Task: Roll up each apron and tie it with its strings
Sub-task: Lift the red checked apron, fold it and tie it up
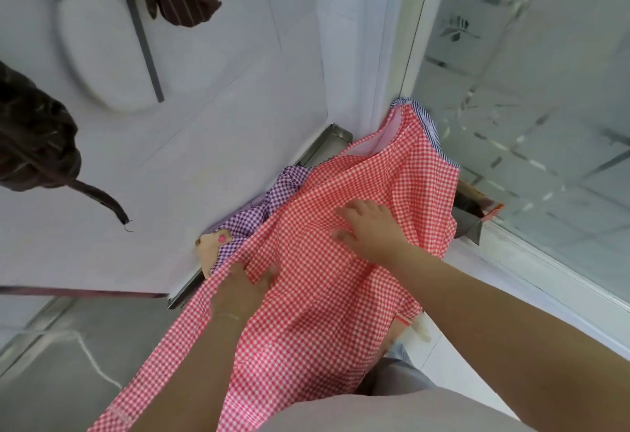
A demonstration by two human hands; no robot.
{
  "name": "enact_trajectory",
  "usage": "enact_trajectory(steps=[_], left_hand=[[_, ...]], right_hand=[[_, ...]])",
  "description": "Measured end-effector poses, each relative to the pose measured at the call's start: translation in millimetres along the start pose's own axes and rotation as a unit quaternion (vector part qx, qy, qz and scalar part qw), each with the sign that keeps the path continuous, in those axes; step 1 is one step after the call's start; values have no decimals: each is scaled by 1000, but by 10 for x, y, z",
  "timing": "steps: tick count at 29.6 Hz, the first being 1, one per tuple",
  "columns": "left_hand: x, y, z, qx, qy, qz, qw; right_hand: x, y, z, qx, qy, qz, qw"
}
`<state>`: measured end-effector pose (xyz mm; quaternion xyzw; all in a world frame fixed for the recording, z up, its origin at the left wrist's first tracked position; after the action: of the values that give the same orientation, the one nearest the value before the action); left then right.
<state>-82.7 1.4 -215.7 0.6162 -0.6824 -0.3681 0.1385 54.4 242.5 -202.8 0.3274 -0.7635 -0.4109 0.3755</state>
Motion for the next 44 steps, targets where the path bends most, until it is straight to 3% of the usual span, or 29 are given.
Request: enact_trajectory(steps=[3, 6, 8, 10, 13, 16, 18, 20, 21, 24, 26, 28, 30, 32, 37, 41, 44], left_hand=[[281, 30, 41, -6, 11, 55, 998], [399, 111, 37, 37, -21, 5, 999], [450, 198, 2, 74, -39, -96, 992], [556, 275, -2, 80, -35, -116, 989], [714, 321, 55, 6, -16, -40, 999], [627, 246, -14, -126, -20, 68, 989], [296, 79, -189, -199, -129, 114, 965], [-111, -195, -328, -175, -261, 176, 933], [-269, -349, -301, -133, -287, 213, 924], [-355, -554, -54, -37, -219, 224, 949], [-340, -666, 85, 1, -188, 227, 955], [-324, -743, 167, 49, -175, 234, 955], [-303, -765, 213, 83, -159, 234, 956], [-324, -804, 239, 101, -149, 232, 956], [-357, -837, 266, 103, -137, 231, 958], [-373, -868, 268, 115, -125, 239, 956], [-392, -863, 258, 115, -117, 244, 956]], right_hand=[[285, -299, -140, 48, 153, -81, 984], [174, -607, -128, 117, 125, -133, 976], [139, -636, -133, 126, 116, -145, 974], [137, -617, -148, 120, 112, -141, 976], [120, -572, -191, 63, 155, -121, 978], [74, -597, -280, -10, 240, -149, 959], [23, -630, -315, -11, 249, -129, 960], [25, -538, -306, -68, 227, -88, 968], [-22, -421, -298, -117, 188, -60, 973], [-297, -100, -226, -205, -51, 74, 975], [-665, 93, -303, -253, -248, 196, 914], [-1004, 167, -377, -252, -375, 346, 822], [-1306, 104, -345, -222, -420, 493, 730], [-1497, 9, -303, -179, -402, 616, 654], [-1699, 77, -280, -89, -313, 663, 674], [-2046, 105, -370, -191, -325, 651, 659], [-2192, -256, -358, -183, -316, 675, 642]])
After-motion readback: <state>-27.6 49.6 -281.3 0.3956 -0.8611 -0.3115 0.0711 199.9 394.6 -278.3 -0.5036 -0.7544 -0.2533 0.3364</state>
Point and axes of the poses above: each hand's wrist, its own z-axis towards the middle knuckle, its own y-axis out of the back of the hand, x = y × z, the point moved 6 cm from there along z, towards the middle knuckle, and after that the axes turned 6 degrees about x, right-handed, at the moved point
